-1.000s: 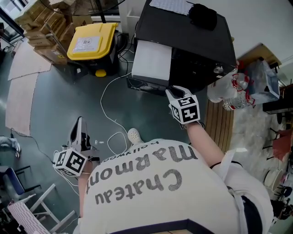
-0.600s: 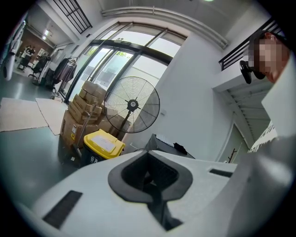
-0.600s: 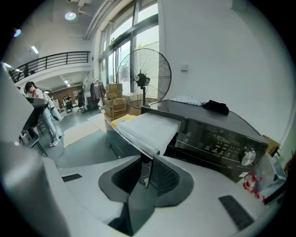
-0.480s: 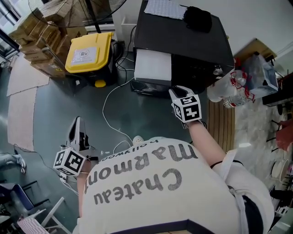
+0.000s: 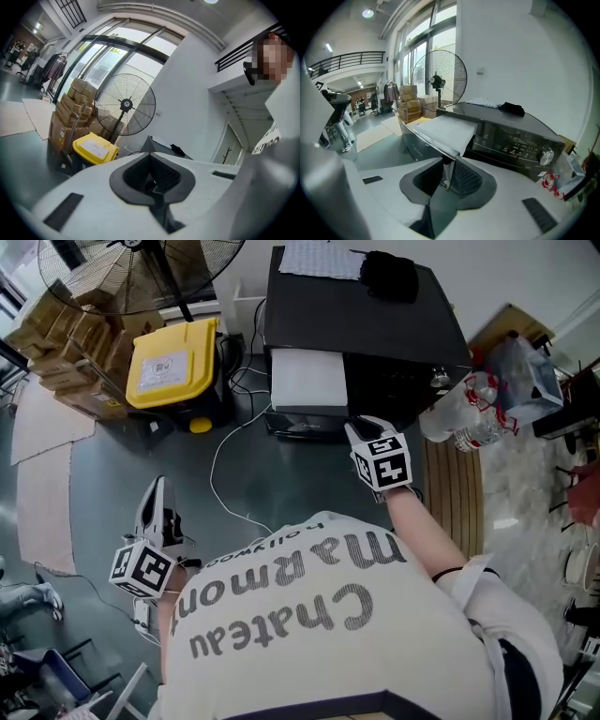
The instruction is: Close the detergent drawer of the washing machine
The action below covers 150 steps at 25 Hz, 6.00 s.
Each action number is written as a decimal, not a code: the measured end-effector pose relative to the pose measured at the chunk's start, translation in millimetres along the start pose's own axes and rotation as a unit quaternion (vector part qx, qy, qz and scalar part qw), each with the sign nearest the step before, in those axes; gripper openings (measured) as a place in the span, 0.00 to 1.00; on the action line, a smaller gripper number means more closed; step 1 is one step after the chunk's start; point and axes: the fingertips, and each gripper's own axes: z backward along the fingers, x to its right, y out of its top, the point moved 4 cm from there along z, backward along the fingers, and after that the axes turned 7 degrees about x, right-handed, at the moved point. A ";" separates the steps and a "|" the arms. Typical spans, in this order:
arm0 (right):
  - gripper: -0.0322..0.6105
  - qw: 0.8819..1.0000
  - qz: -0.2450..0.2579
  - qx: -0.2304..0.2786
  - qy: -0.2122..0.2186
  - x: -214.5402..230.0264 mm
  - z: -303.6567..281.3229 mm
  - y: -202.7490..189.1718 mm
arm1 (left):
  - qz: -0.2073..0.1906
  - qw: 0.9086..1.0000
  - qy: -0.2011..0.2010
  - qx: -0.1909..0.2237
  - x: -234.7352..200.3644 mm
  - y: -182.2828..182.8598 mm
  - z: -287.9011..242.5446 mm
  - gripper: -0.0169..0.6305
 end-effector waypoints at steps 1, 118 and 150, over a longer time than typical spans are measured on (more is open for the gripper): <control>0.20 1.000 -0.001 -0.001 -0.003 0.3 0.0 -0.1 | 0.001 1.000 -0.001 -0.001 -0.3 -0.3 -0.7 0.04; 0.19 0.998 -0.033 0.017 -0.042 66.4 -92.1 63.2 | 0.022 1.000 0.020 -0.005 -34.2 15.5 -106.3 0.04; 0.18 0.997 -0.028 0.009 -0.070 76.5 -106.9 76.7 | 0.025 1.000 0.016 0.004 -39.9 20.6 -122.0 0.04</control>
